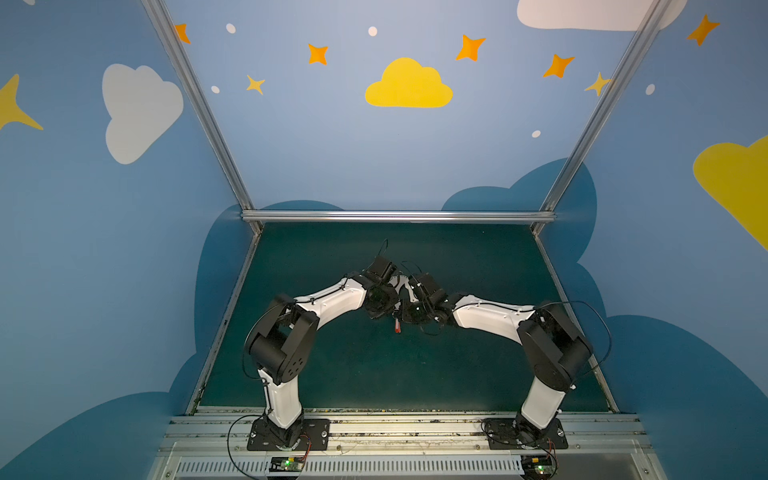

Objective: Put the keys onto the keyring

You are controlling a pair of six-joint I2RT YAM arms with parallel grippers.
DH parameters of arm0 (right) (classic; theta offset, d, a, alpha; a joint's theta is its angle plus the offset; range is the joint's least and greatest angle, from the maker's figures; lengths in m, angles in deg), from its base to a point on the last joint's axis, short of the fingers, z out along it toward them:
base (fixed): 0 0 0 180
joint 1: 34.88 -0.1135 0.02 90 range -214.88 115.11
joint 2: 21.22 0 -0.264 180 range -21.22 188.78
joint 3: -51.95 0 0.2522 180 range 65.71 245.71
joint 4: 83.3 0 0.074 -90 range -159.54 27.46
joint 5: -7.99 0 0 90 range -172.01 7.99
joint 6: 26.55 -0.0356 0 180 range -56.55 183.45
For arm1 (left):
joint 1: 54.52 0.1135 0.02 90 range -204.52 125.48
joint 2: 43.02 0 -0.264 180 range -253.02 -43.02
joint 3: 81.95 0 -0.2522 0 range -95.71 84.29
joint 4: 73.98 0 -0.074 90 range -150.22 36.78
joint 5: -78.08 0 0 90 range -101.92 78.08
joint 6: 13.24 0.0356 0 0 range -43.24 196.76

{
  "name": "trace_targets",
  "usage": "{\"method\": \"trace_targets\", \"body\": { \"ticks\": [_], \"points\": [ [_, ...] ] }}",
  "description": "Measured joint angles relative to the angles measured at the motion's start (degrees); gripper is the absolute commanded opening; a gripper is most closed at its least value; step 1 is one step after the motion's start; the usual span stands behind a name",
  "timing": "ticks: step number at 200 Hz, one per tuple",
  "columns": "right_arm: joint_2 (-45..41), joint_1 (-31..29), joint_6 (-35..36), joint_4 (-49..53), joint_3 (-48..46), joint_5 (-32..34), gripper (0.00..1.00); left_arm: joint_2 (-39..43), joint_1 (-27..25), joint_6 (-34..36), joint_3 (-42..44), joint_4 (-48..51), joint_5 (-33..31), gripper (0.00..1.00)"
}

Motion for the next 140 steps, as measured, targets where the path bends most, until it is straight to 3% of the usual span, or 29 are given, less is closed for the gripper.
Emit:
{"method": "trace_targets", "body": {
  "ticks": [140],
  "points": [
    [-0.72,0.59,0.37,-1.92,-0.46,-0.92,0.00,1.73,-0.11,-1.11,0.33,-1.86,1.53,0.04]
  ]
}}
